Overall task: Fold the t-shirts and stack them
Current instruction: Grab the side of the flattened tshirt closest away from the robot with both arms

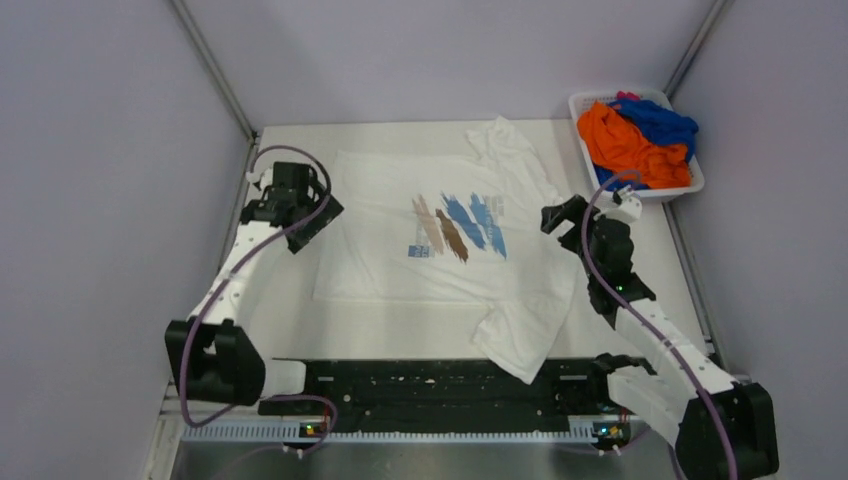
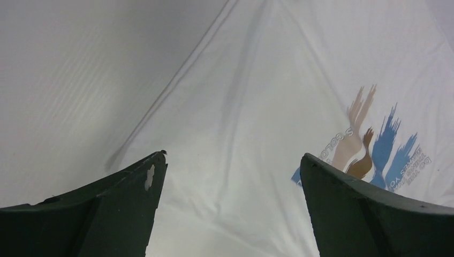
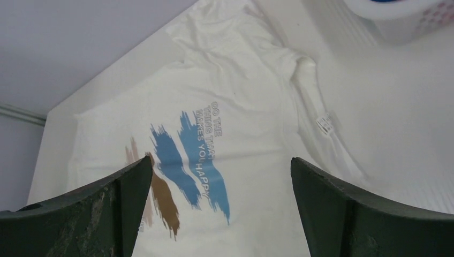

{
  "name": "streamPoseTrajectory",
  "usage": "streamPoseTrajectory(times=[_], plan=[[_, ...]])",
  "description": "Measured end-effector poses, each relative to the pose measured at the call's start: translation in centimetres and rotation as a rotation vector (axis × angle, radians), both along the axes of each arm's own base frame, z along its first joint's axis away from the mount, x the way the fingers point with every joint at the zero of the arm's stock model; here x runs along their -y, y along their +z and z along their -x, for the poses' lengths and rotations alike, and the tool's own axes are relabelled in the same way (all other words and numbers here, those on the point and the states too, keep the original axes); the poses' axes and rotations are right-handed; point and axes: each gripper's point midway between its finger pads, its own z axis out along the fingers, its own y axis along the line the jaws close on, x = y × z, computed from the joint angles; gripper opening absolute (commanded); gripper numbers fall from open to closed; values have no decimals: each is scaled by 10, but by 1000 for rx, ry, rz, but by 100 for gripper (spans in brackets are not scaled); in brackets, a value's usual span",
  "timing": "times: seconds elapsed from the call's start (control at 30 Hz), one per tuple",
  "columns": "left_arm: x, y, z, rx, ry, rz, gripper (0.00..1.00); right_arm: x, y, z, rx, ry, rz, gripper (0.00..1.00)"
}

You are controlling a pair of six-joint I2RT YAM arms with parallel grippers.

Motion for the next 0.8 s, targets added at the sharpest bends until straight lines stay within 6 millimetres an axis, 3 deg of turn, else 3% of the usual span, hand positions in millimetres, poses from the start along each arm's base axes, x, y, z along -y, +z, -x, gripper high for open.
streamPoseTrajectory(times=[0.1,0.2,0.33,0.43,0.57,0.8], plan=[[-7,2,47,31,37,4,99,13,-26,29,-7,-50,-28,99],[-13,-27,82,-49,81,-1,99,19,-48,43,-53,-77,-34,99],[-24,-72,134,-182,146,-30,96,21,-42,46,-34,-87,-43,99],[-29,-89,158,-198,186,-35,92,21,-41,46,-29,-86,-44,99],[-32,-106,168,-214,229,-32,90,21,-44,46,-42,-86,-41,99],[-32,-117,144,-159,282,-12,81,19,-52,45,-66,-77,-37,98]])
